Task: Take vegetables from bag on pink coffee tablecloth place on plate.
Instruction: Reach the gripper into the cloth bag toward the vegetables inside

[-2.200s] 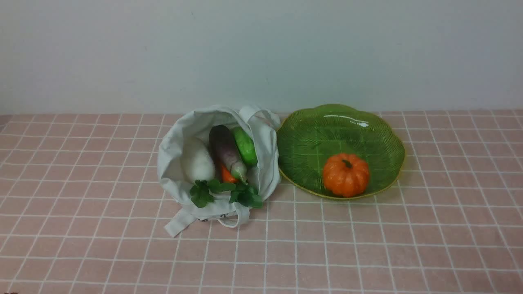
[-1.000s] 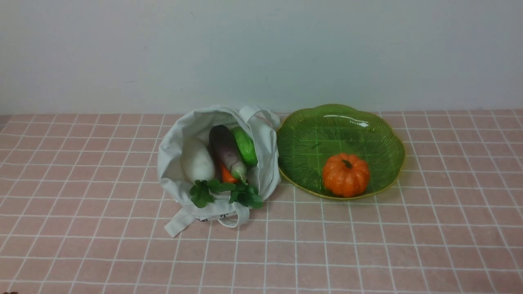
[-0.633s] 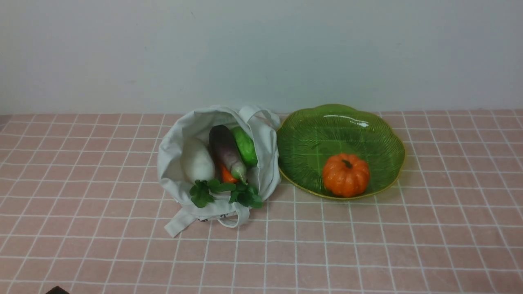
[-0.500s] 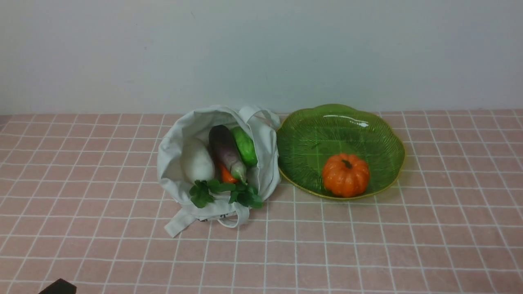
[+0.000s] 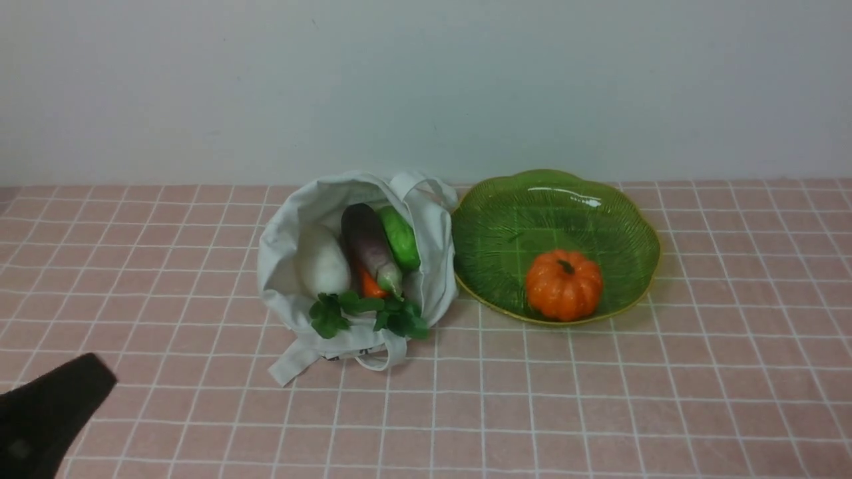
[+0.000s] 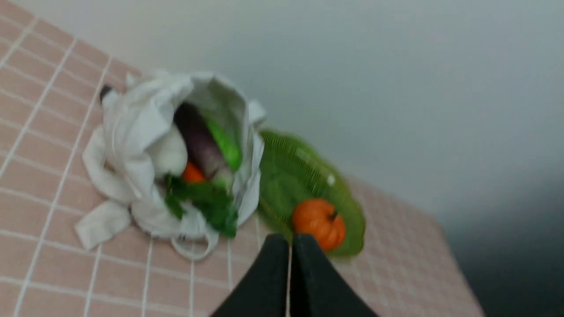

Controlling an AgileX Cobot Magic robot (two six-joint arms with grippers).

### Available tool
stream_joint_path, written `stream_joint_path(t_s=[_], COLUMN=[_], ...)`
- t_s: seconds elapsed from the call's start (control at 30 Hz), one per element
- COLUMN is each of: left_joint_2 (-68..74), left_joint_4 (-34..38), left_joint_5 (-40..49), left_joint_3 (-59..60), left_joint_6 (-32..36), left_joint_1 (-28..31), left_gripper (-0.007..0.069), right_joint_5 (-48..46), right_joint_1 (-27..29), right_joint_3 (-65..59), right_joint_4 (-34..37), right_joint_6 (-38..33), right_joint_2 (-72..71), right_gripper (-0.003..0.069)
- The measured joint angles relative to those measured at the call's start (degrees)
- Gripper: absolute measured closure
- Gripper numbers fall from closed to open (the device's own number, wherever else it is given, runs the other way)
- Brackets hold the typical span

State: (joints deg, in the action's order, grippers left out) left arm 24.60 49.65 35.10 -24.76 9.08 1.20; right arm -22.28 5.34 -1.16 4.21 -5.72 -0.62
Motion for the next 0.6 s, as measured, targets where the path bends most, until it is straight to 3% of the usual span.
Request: stream_joint_path(t_s=[0.3,0.47,0.6], left_joint_2=[38.9,58.3,70.8], left_joint_4=[-4.8,-7.0,-12.7], left_joint_5=[17.4,22.2,23.6], left_joint_3=[-24.9,-39.3,-50.0], left_joint_6=[15.0,15.1,11.4], left_joint_1=[-1.0,-9.9,-17.0], left_gripper=[0.0626,0.0626,0.0626], right_joint_5=[0.0,0.0,0.0], right_joint_1=[0.0,0.0,0.0], right_joint_3=[0.0,0.0,0.0], right_joint_4=[0.0,-0.1,-0.1], right_joint_6=[0.0,0.0,0.0], right_joint_2=[0.0,0.0,0.0], right_gripper=[0.0673,0.0673,0.0673])
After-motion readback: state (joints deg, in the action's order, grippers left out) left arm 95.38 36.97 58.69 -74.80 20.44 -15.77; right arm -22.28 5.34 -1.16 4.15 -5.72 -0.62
